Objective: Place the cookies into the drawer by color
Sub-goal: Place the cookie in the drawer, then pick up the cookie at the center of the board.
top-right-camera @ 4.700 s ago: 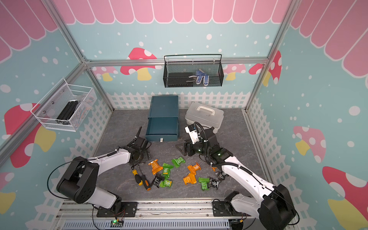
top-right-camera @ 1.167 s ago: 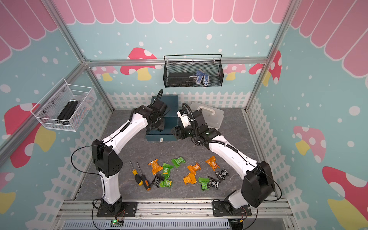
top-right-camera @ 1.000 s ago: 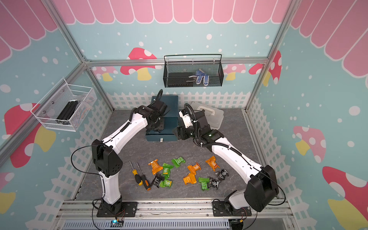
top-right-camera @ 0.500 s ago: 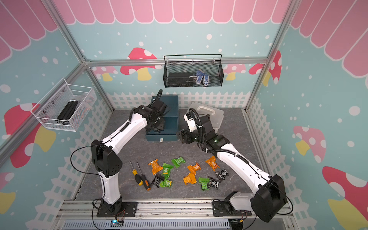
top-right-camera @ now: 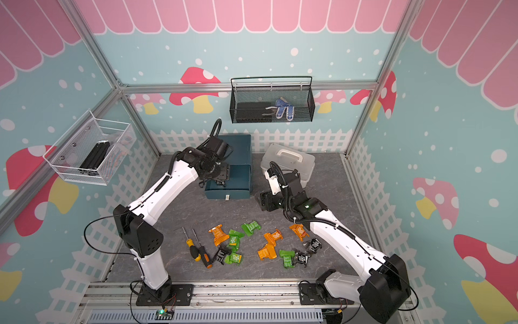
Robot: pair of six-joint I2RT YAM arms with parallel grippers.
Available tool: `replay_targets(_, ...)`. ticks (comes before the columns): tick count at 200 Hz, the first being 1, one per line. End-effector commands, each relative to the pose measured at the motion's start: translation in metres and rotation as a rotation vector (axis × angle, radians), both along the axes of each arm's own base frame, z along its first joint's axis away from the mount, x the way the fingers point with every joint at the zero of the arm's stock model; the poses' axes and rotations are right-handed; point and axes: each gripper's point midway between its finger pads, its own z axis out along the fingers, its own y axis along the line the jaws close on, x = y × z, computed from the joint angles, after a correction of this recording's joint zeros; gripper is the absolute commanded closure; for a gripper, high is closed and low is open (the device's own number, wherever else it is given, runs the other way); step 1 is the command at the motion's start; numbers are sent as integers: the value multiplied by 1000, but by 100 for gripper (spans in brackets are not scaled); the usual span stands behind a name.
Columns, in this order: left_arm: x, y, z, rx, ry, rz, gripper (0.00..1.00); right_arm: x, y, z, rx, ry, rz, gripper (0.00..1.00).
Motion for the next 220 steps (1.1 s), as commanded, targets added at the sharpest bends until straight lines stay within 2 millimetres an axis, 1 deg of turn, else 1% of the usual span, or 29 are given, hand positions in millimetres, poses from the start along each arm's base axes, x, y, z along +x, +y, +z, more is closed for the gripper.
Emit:
replay_targets(1,-15,-4,30,-43,-69,-34,23,-9,-28,-12,-43,46,-115,21)
replay_targets(14,-24,-5,39,-46,-94,-47,23,-17,-49,-18,-81,66,-199,21)
replay_targets(22,-30,-5,42,-58,-111,-54,23,-22,-62,-21,-105,78,-250,23)
replay_targets(31,-37,-7,48,-70,-134,-70,23,-29,-73,-26,-133,104,-287,27)
replay_targets(40,-43,-8,54,-81,-159,-86,23,-36,-84,-31,-171,137,-325,28)
replay_targets(53,-52,-9,65,-104,-202,-106,23,-42,-106,-40,-254,179,-412,26)
replay_targets(62,-60,-11,67,-131,-213,-128,24,-45,-123,-47,-315,208,-479,22)
replay_targets(70,-68,-17,69,-153,-226,-155,23,-50,-138,-59,-358,264,-534,20)
replay_targets(81,-79,-21,72,-179,-247,-186,23,-60,-154,-80,-378,370,-587,20)
replay_targets(94,-93,-26,68,-212,-258,-232,23,-68,-164,-100,-386,458,-612,18)
replay_targets(103,-102,-26,69,-246,-279,-249,24,-72,-173,-110,-394,498,-646,17)
replay_targets(112,-110,-23,65,-268,-287,-262,24,-79,-183,-121,-403,547,-693,16)
replay_targets(128,-125,-20,65,-317,-306,-288,24,-84,-191,-130,-395,583,-733,12)
replay_targets(140,-135,-20,70,-352,-320,-314,24,-90,-193,-134,-383,605,-758,11)
replay_targets(155,-142,-18,76,-372,-335,-331,24,-97,-199,-140,-380,627,-785,7)
replay_targets(175,-151,-14,78,-387,-345,-342,23,-108,-205,-158,-390,707,-796,5)
replay_targets(194,-159,-13,79,-412,-345,-358,23,-113,-199,-168,-364,759,-778,5)
replay_targets(220,-168,-11,75,-426,-338,-377,23,-113,-181,-176,-252,778,-740,7)
